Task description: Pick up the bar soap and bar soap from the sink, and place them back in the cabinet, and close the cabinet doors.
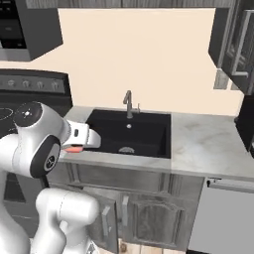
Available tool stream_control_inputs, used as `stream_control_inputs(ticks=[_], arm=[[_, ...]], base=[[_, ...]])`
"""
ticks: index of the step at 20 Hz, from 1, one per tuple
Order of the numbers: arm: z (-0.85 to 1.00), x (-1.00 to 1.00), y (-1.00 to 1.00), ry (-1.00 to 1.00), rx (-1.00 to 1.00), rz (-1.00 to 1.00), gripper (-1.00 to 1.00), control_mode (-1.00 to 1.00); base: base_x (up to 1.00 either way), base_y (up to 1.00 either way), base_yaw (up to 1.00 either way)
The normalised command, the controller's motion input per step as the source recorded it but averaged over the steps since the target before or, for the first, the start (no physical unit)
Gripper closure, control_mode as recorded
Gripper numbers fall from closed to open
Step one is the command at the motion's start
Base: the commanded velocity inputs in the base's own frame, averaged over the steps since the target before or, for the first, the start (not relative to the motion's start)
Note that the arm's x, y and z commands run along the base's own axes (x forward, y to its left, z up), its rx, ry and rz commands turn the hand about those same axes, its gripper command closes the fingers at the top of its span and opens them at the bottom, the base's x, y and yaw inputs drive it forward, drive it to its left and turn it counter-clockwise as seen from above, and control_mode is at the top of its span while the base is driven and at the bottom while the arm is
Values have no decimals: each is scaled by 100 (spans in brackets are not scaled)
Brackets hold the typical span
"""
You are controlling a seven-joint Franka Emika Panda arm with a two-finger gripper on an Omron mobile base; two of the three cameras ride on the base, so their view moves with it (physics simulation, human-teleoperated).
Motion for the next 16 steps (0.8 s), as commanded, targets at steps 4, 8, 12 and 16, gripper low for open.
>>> stream_control_inputs(ticks=[4, 8, 12, 16], arm=[[0, 0, 0, 0, 0, 0, 100, 100], [0, 0, 0, 0, 0, 0, 100, 100], [0, 0, 0, 0, 0, 0, 100, 100], [0, 0, 0, 0, 0, 0, 100, 100]], base=[[-42, -58, 0], [-30, -69, 0], [-14, -75, 0], [-4, -73, 0]])
